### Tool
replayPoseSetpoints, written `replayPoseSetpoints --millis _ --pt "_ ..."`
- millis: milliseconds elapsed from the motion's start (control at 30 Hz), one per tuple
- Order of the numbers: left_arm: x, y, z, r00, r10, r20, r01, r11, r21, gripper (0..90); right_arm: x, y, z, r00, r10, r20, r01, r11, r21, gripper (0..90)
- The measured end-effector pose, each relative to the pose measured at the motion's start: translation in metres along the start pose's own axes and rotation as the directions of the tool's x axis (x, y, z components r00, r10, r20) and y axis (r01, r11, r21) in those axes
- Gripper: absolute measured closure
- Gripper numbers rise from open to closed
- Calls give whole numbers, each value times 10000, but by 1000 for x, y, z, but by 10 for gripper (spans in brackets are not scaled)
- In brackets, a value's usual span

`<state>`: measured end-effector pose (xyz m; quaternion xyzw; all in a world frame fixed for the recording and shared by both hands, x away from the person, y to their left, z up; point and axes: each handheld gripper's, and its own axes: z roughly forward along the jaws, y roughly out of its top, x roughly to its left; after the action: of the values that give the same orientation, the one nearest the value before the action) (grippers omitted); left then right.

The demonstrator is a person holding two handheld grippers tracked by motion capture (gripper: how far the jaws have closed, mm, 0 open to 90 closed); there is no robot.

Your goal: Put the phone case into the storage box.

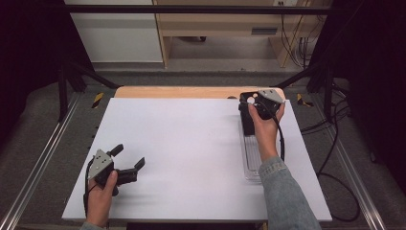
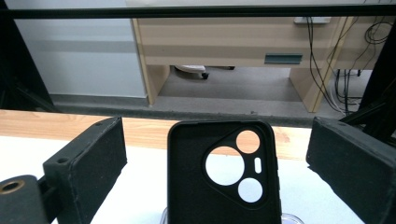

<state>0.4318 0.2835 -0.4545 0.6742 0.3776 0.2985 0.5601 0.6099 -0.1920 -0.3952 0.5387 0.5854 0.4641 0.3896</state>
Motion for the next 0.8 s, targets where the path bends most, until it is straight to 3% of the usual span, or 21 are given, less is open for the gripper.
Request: replayPoseSetpoints --millis 267,500,800 --pt "0 0 0 10000 -25 16 25 10000 10 23 -2 5 -6 9989 268 -380 -257 9993 278 42" --pt "1 -1 0 9999 -129 7 129 9999 -12 23 -3 8 -8 9991 274 -318 -265 9992 292 42" --pt "0 0 -3 10000 -69 -4 69 10000 -52 23 0 11 -14 9976 316 -611 -296 9990 338 38"
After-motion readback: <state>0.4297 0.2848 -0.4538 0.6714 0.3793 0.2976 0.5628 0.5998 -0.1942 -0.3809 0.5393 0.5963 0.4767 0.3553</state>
